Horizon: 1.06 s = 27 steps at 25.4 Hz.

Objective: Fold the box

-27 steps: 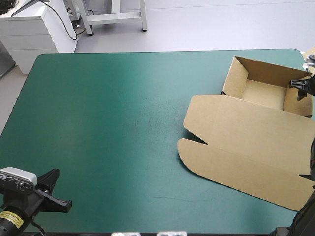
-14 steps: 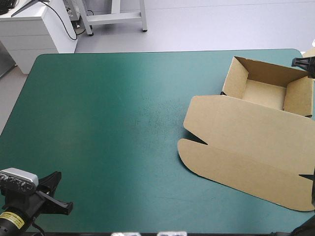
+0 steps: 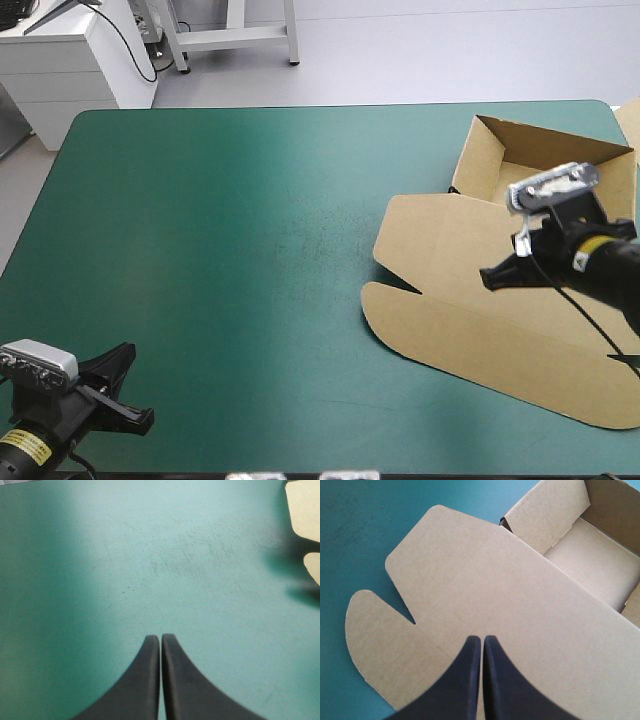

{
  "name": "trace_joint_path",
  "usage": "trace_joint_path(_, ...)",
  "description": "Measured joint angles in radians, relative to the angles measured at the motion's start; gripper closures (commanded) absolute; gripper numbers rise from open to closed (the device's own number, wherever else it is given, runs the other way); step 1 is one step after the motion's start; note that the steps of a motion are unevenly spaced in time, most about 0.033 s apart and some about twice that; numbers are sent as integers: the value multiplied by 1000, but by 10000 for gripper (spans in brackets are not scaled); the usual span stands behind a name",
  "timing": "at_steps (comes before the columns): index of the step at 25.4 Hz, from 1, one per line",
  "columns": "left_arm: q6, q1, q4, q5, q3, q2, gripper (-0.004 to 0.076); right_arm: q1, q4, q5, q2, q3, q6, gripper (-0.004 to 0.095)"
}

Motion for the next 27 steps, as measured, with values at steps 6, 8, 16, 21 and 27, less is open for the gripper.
trace_joint_path(6, 115, 0, 0, -30, 2, -11, 731, 14, -14, -158, -391, 310, 26, 910)
trace_joint_path(8, 129, 0, 0, -44, 17, -31, 731, 14, -19, -203, -471, 389, 31, 910)
trace_joint_path(16, 141, 0, -53, -16, 133, -201, 731, 14, -30, -360, -811, 661, 46, 908)
trace_joint_path(21, 142, 0, -53, 17, 134, -262, 731, 14, -32, -353, -903, 723, 83, 908)
trace_joint_path(27, 142, 0, -53, 23, 134, -266, 731, 14, -31, -313, -978, 739, 110, 908)
